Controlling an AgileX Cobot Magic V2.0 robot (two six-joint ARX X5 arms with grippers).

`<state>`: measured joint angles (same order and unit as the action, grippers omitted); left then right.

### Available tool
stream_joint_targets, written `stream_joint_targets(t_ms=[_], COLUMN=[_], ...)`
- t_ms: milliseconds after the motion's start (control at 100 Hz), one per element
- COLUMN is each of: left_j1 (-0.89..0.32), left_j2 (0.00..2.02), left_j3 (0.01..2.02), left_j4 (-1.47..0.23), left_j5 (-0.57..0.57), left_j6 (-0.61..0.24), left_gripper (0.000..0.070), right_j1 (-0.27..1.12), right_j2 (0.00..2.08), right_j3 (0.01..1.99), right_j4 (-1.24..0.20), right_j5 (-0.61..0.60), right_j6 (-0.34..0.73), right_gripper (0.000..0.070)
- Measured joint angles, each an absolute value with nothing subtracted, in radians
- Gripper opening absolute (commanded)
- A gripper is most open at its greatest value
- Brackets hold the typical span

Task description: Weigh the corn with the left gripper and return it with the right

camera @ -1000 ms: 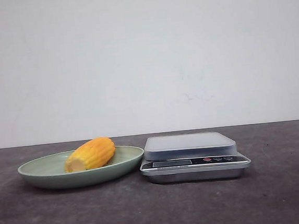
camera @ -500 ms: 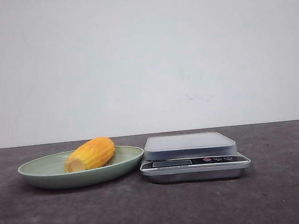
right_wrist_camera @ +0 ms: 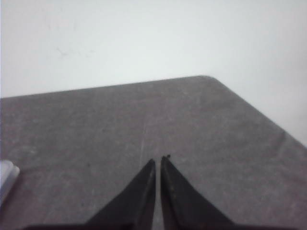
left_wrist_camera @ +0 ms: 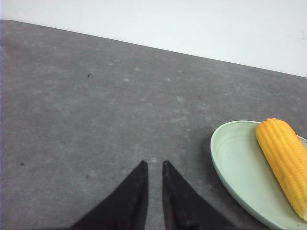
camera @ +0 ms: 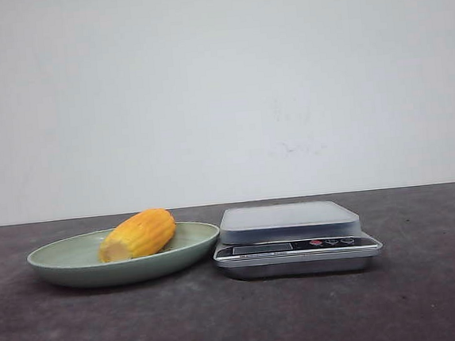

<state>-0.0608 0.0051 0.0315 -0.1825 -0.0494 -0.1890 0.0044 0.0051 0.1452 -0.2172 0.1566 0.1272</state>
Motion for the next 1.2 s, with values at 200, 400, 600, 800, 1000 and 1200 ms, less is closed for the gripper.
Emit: stream_joint_targets(t_ms=[200,400,600,800,1000,1200], left_j1=[-0.061,-0.061,-0.061,-0.061,-0.061,-0.061], left_j2=[0.005,0.005,0.005,0.005,0.005,0.005], left_j3=[0.031,0.031,0.031,0.031,0.031,0.031], left_j4=[-0.183,-0.183,-0.183,-0.183,-0.183,-0.183], left_j5=[-0.049,-0.050,-0.049,-0.049,-0.049,-0.049], left_j6=[-0.189,-0.189,-0.189,-0.189,-0.189,-0.189], left_gripper=[0.0016,0.0016,0.0016,0.0016,0.0016,0.0016], right_j1=[0.004,0.004,0.004,0.004,0.004,0.004], right_j2=[0.006,0.005,0.006,0.006,0.006,0.006], right_j3=[0.049,0.022,0.020,0.020,0.020,0.019], right_j4=[-0.175,-0.172,-0.176,-0.177,-0.177,-0.171], right_j5=[0.144,0.123,0.121,0.072,0.055,0.055], right_j6=[0.127,0.127,0.107,0.073,0.048,0.048], right_gripper=[0.0011,0.0012,0.0011,0.0011,0.0012,0.0011])
